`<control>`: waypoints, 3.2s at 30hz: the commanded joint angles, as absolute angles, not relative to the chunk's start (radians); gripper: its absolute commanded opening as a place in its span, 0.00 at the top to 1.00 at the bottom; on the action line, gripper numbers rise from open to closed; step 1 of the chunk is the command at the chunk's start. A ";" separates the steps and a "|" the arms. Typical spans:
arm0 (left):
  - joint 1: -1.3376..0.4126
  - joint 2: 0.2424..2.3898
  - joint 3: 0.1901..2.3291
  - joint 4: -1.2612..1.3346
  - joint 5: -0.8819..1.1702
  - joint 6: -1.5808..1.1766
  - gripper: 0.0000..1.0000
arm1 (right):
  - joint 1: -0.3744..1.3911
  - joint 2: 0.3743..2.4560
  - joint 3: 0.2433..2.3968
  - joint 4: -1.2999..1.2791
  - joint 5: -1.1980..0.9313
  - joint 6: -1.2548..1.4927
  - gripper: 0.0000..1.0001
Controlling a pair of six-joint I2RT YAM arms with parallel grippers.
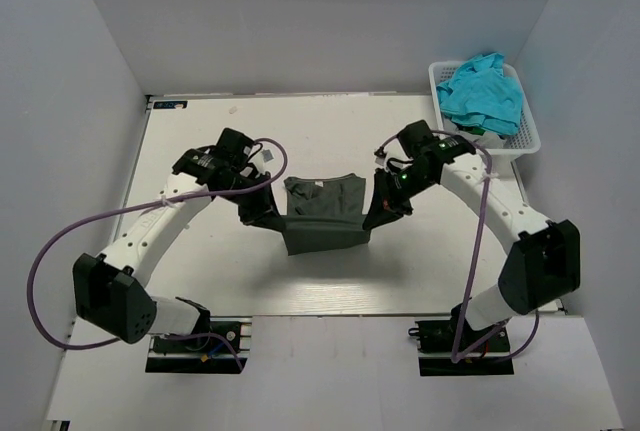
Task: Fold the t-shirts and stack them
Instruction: Fold the long partially folded tshirt into a neat square, then smooth out wrinkles on the folded tshirt
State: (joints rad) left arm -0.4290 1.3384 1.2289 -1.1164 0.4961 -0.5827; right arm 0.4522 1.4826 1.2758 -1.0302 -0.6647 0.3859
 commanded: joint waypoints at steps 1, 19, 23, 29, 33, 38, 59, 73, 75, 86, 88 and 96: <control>-0.416 1.394 1.274 -1.106 0.397 -0.560 1.00 | 0.422 1.534 1.351 -1.106 -0.658 0.327 1.00; -0.356 1.701 1.528 -0.986 0.264 -0.580 1.00 | 0.324 1.827 1.618 -1.006 -0.701 0.330 1.00; -0.336 1.755 1.554 -0.986 0.264 -0.580 1.00 | 0.314 1.890 1.673 -1.005 -0.701 0.321 1.00; -0.307 1.865 1.623 -0.957 0.273 -0.580 1.00 | 0.305 1.985 1.735 -0.946 -0.655 0.344 1.00; -0.298 1.916 1.635 -0.899 0.273 -0.580 1.00 | 0.301 2.083 1.801 -0.905 -0.630 0.363 1.00; -0.276 2.009 1.756 -0.858 0.183 -0.598 0.01 | 0.284 2.186 1.900 -0.830 -0.531 0.446 0.62; -0.334 1.957 1.660 -0.591 0.495 -0.589 0.00 | 0.325 1.943 1.577 -0.373 -0.636 0.480 0.10; -0.302 2.172 1.539 -0.534 0.479 -0.612 0.00 | 0.279 2.230 1.527 -0.124 -0.732 0.640 0.10; -0.302 2.181 1.529 -0.534 0.466 -0.601 0.00 | 0.267 2.249 1.506 -0.103 -0.726 0.640 0.10; -0.302 2.134 1.707 -0.643 0.346 -0.526 0.00 | 0.268 2.145 1.650 -0.244 -0.716 0.494 0.10; -0.313 2.076 1.720 -0.643 0.336 -0.502 0.00 | 0.268 2.087 1.649 -0.270 -0.693 0.468 0.10; -0.322 1.901 1.567 -0.705 0.244 -0.491 0.00 | 0.268 1.824 1.456 -0.380 -0.560 0.367 0.10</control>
State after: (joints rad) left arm -0.3134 2.0117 1.6207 -0.6403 0.3271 -0.5140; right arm 0.2668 1.9205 1.5372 -0.3107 -0.6292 0.4313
